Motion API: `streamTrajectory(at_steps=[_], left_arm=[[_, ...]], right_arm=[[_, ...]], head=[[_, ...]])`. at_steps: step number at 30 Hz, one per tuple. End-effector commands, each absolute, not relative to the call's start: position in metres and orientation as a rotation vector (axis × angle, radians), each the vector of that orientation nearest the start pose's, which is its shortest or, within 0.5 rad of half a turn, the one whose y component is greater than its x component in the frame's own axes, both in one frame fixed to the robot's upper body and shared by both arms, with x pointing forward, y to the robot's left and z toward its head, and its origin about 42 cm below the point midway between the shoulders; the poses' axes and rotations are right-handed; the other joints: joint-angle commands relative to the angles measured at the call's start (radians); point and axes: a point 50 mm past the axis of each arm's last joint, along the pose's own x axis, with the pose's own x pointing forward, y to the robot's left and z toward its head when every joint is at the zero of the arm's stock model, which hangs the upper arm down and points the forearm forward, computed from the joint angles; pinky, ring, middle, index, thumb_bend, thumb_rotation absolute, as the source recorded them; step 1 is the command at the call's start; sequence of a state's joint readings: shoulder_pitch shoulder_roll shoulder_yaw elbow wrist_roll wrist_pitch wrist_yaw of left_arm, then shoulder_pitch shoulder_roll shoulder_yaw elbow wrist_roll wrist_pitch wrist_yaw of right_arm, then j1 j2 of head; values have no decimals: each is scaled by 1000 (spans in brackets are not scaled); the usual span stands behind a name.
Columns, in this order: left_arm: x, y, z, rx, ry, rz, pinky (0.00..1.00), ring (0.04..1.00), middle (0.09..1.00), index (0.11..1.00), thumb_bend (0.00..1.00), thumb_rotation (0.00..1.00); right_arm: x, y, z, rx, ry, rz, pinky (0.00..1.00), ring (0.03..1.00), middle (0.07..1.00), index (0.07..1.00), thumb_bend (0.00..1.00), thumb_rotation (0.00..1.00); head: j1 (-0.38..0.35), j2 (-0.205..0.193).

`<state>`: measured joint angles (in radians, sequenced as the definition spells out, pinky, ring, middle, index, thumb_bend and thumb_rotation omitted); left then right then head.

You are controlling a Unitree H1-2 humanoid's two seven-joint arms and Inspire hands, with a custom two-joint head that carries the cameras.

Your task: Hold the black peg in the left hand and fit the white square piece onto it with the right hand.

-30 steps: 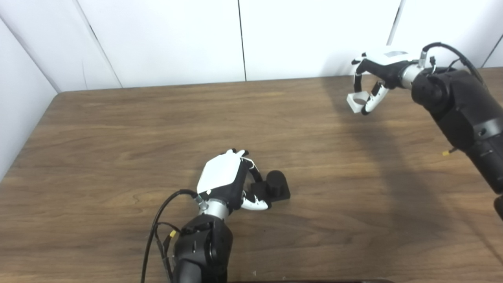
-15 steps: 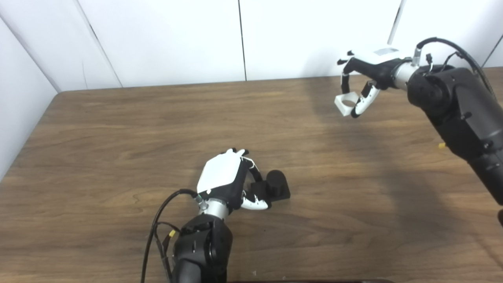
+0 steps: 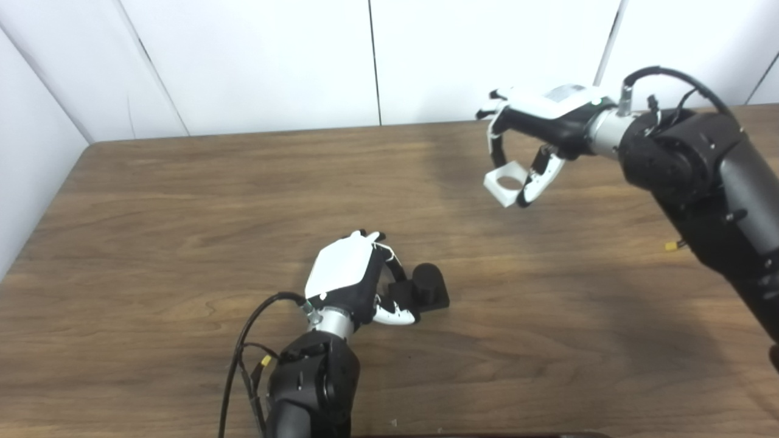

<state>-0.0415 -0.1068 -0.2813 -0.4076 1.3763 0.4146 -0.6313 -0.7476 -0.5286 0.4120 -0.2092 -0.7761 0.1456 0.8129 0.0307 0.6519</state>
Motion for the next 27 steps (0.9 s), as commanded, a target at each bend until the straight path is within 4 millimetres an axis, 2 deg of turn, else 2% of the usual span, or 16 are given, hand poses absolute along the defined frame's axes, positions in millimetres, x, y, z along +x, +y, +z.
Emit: streamTrajectory(at_steps=[1,13,27], left_arm=[[272,128,180,1161,198,-223,1000,1000,943,482,525,62],[273,126,184,1159,209,-227,1000,1000,946,483,525,62],[272,127,184,1148,212,-226,1000,1000,946,482,525,60]], right_arm=[[401,-187,368,-1577,-382,602,1000,1000,924,488,525,145],[366,-158,371,-1518,-470,713,1000,1000,920,488,525,145],[353,-134,364,-1485,-533,762,1000,1000,909,486,526,147]], head=[[1,0],[6,1],[5,9]])
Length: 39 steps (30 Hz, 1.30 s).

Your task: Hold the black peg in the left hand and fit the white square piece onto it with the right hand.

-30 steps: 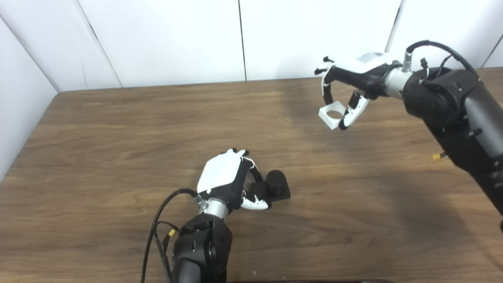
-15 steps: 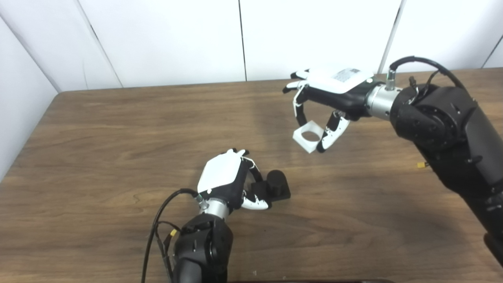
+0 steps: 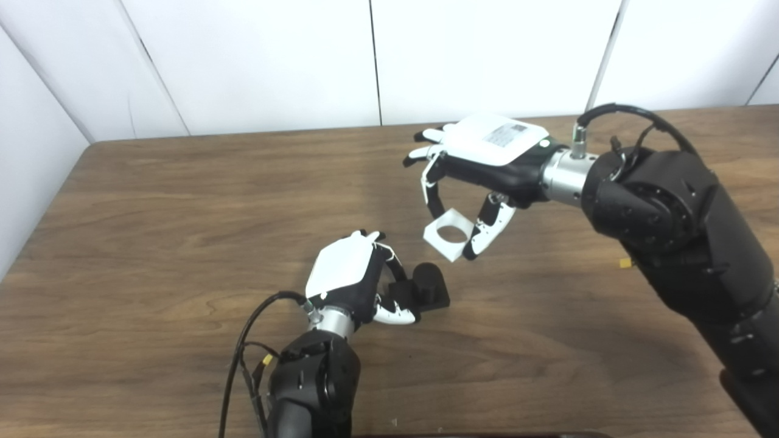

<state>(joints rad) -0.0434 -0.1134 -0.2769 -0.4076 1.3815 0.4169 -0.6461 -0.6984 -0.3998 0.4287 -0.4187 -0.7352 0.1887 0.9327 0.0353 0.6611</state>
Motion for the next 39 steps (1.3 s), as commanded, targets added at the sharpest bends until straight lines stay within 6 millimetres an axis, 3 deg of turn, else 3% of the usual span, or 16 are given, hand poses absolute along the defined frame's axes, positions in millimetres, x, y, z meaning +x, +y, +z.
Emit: streamTrajectory(at_steps=[1,12,39], left_arm=[[272,127,185,1150,212,-227,1000,1000,946,482,525,61],[271,126,184,1138,210,-231,1000,1000,948,482,526,62],[274,121,184,1144,208,-227,1000,1000,952,482,525,63]], right_arm=[[352,-132,363,-1485,-533,766,1000,1000,912,486,526,147],[350,-117,346,-1491,-527,809,1000,1000,926,488,525,147],[354,-120,308,-1518,-476,829,1000,1000,941,489,526,145]], head=[[1,1],[6,6],[3,5]])
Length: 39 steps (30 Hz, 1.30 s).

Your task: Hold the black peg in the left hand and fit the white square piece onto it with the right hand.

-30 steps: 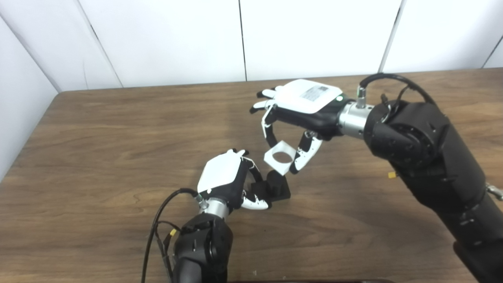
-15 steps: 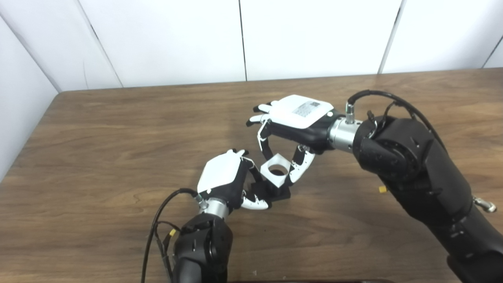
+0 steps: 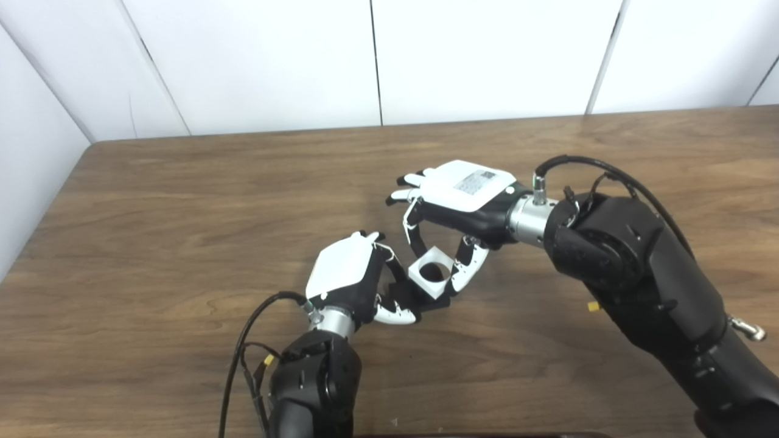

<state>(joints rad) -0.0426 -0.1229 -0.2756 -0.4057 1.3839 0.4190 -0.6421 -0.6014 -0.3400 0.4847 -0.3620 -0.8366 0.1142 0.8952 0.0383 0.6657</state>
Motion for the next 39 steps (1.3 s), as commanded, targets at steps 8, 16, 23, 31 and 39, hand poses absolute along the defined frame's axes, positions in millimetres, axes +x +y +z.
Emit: streamTrajectory(at_steps=[8,16,23,31,39], left_arm=[[278,120,184,1148,204,-228,1000,1000,949,482,526,64],[280,117,184,1146,199,-225,1000,1000,949,484,525,64],[280,119,185,1123,213,-229,1000,1000,955,481,526,60],[279,120,184,1111,203,-221,1000,1000,952,481,525,60],[280,120,184,1099,209,-220,1000,1000,956,480,525,59]], right_arm=[[357,-122,306,-1527,-457,828,1000,1000,943,489,525,148],[360,-120,302,-1512,-451,825,1000,1000,941,490,525,147],[361,-114,301,-1501,-452,832,1000,1000,946,490,525,148],[360,-105,302,-1495,-469,834,1000,1000,949,489,525,146],[360,-100,302,-1490,-478,842,1000,1000,948,488,526,144]], head=[[-1,-7],[5,-14],[8,-16],[7,-16],[11,-12]])
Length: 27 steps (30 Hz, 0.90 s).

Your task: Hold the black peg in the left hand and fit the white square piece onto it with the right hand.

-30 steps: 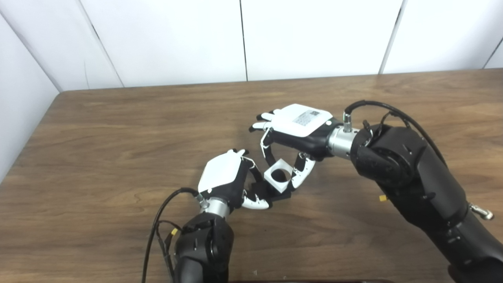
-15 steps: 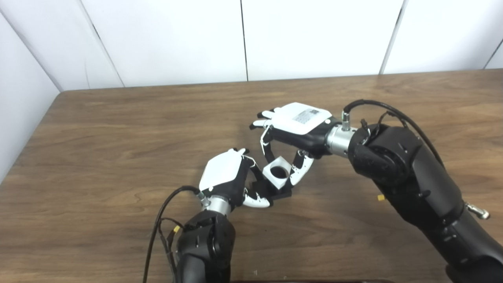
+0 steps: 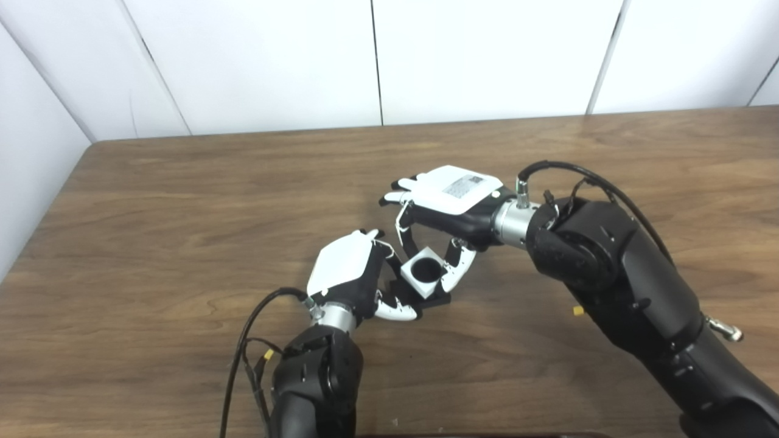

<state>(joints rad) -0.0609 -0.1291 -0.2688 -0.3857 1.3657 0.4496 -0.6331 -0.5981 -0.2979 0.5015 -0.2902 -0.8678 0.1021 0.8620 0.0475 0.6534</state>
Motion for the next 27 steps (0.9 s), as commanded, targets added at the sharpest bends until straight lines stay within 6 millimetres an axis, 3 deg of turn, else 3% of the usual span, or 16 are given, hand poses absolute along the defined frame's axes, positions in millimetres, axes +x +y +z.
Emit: streamTrajectory(at_steps=[1,13,14,15,17,27], left_arm=[[280,120,184,1099,210,-220,1000,1000,956,480,525,58],[277,120,187,1093,214,-221,1000,1000,958,481,525,58],[276,120,188,1097,215,-220,1000,1000,957,481,525,59],[276,120,188,1100,215,-220,1000,1000,955,481,525,59],[274,120,189,1099,219,-220,1000,1000,955,481,525,59],[270,122,190,1087,224,-213,1000,1000,962,482,526,62]], right_arm=[[361,-100,301,-1491,-479,842,1000,1000,946,488,526,145],[360,-107,293,-1516,-431,847,1000,1000,944,490,525,149],[360,-108,292,-1521,-426,849,1000,1000,944,510,603,167],[360,-108,293,-1525,-424,851,1000,1000,945,550,756,205],[359,-108,293,-1528,-421,852,1000,1000,945,582,878,241],[361,-112,291,-1508,-399,845,1000,1000,953,601,950,283]], head=[[1,1],[12,10],[13,12],[14,13],[14,17],[15,23]])
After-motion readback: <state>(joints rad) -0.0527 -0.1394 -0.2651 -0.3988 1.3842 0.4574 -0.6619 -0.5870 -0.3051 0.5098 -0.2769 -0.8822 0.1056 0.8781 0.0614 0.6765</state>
